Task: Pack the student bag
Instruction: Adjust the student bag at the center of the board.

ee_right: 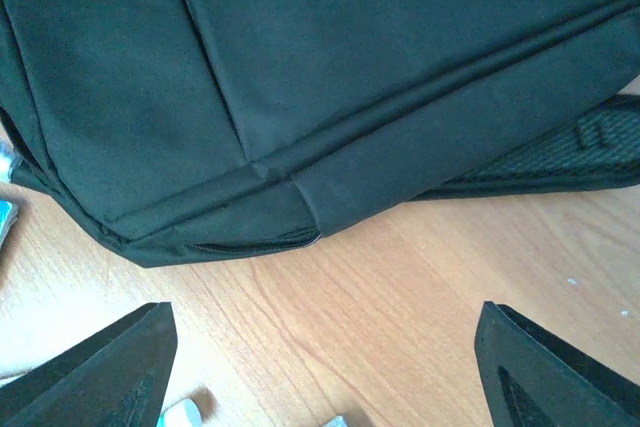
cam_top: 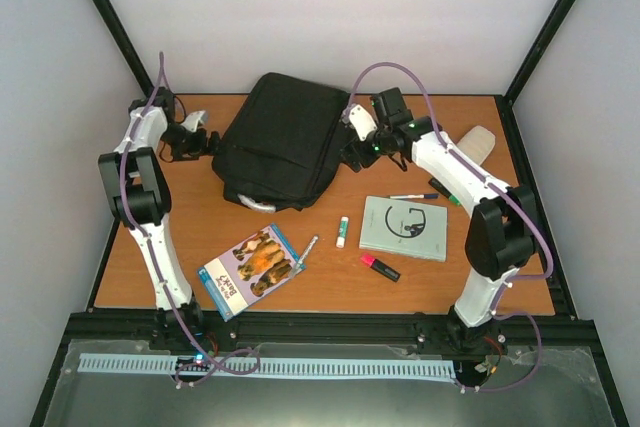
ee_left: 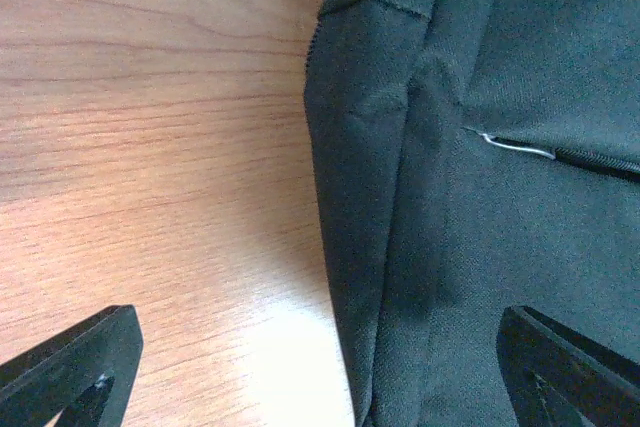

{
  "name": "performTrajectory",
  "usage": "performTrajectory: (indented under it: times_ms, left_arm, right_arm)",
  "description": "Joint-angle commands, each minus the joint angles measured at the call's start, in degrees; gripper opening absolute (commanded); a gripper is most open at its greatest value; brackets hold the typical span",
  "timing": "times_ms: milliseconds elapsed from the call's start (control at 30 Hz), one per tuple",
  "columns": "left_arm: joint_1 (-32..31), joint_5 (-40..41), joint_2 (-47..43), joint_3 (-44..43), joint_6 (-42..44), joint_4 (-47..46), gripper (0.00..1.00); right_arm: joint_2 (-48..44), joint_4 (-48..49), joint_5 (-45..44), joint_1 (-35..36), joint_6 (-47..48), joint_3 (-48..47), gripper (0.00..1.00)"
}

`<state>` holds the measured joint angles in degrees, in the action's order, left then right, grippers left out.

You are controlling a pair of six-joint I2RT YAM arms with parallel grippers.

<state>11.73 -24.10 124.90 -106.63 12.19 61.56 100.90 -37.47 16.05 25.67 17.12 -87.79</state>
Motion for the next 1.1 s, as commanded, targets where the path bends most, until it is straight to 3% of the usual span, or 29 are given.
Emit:
performTrajectory:
  times_ms: [0,367,667,867,1067]
  left_arm:
    - [-0.57,-5.18,1.88,1.04,3.71,0.93,1.00]
    - [-7.28,-11.91,-2.24,9.16,2.46,-0.33,0.98]
    - [-14.76,-11.66,-7.68,17.03,0.25,-3.35,0.97]
    - [-13.66,-4.78,-13.73,18.56,0.05,-0.68,1.00]
    - [-9.23,-1.91,-24.07,26.46,3.45,1.34,1.00]
  right_arm:
    - [1.52,1.78,1.84,-0.09,-1.11,2.90,0.84]
    - [7.99,2.95,0.78,-0.10,-1.06,4.90,0.83]
    - [8.28,1.15,2.41,-0.09,-0.17,4.27,0.79]
    - [1.52,-0.23,6.64,2.41,4.63,6.34,0.71]
    - [-3.36,-2.36,12.85,9.42,15.18,9.84,0.62]
